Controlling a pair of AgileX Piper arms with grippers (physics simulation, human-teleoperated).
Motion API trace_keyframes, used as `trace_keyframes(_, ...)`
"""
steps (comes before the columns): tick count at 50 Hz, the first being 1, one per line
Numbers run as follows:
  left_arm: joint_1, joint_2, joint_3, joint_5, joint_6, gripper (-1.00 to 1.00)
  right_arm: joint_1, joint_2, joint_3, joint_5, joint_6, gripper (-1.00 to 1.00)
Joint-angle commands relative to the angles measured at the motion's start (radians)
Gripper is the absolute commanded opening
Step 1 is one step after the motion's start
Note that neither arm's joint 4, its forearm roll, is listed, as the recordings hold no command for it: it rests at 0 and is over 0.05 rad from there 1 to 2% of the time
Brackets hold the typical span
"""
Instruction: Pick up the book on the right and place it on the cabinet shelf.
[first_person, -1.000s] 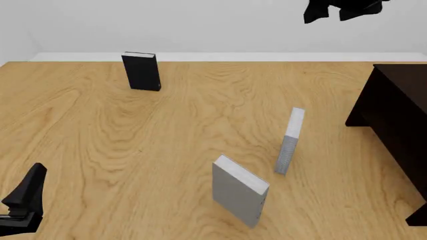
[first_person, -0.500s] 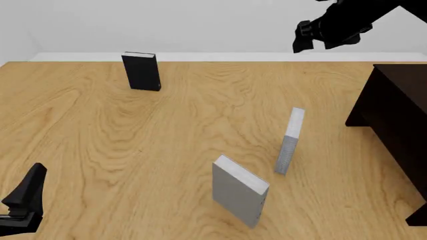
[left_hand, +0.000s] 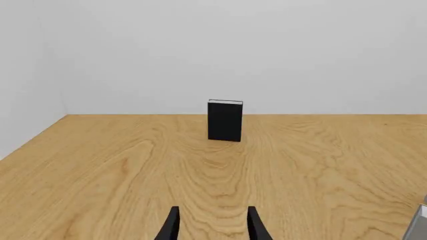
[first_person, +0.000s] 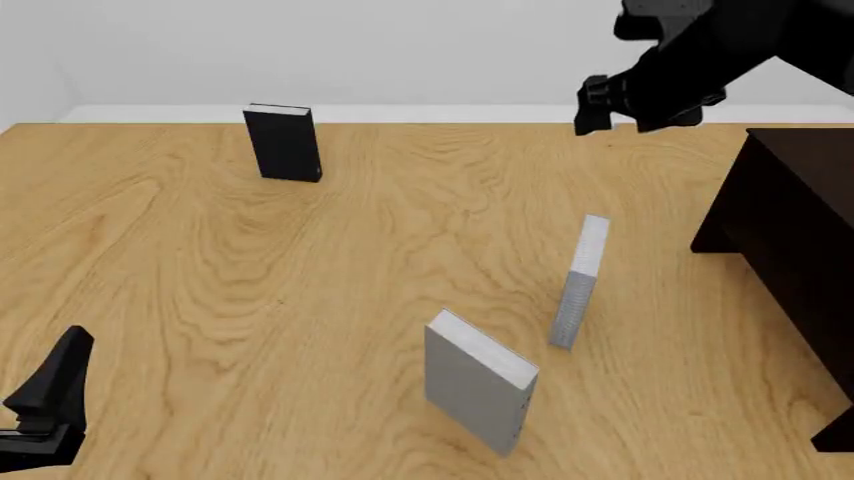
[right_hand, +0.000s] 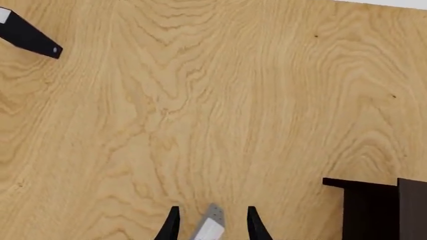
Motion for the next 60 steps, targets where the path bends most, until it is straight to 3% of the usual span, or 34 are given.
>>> trace_keyframes(1,0.000,0.000,0.000,0.000,0.000,1.00,-0.001,-0.006,0.039,-0.029,0.043,1.00)
trace_keyframes(21,0.000,0.000,0.000,0.000,0.000,1.00,-0.018,-0.016,0.179,-0.135,0.136,1.00)
trace_keyframes(24,0.000,0.000,0.000,0.000,0.000,1.00,-0.015,-0.014,0.200,-0.145,0.139,1.00)
trace_keyframes(25,0.000,0.000,0.000,0.000,0.000,1.00,-0.024,-0.011,0.205,-0.146,0.100,1.00)
trace_keyframes(27,0.000,0.000,0.000,0.000,0.000,1.00,-0.012,-0.013,0.226,-0.161,0.135,1.00)
trace_keyframes(29,0.000,0.000,0.000,0.000,0.000,1.00,-0.021,-0.014,0.249,-0.172,0.116,1.00)
trace_keyframes(47,0.000,0.000,0.000,0.000,0.000,1.00,0.000,-0.006,0.320,-0.227,0.126,1.00)
trace_keyframes(56,0.000,0.000,0.000,0.000,0.000,1.00,0.031,0.005,0.354,-0.267,0.160,1.00)
trace_keyframes(58,0.000,0.000,0.000,0.000,0.000,1.00,0.012,0.006,0.357,-0.276,0.135,1.00)
trace_keyframes(59,0.000,0.000,0.000,0.000,0.000,1.00,0.034,0.006,0.365,-0.285,0.168,1.00)
trace_keyframes(60,0.000,0.000,0.000,0.000,0.000,1.00,0.034,0.009,0.370,-0.286,0.165,1.00)
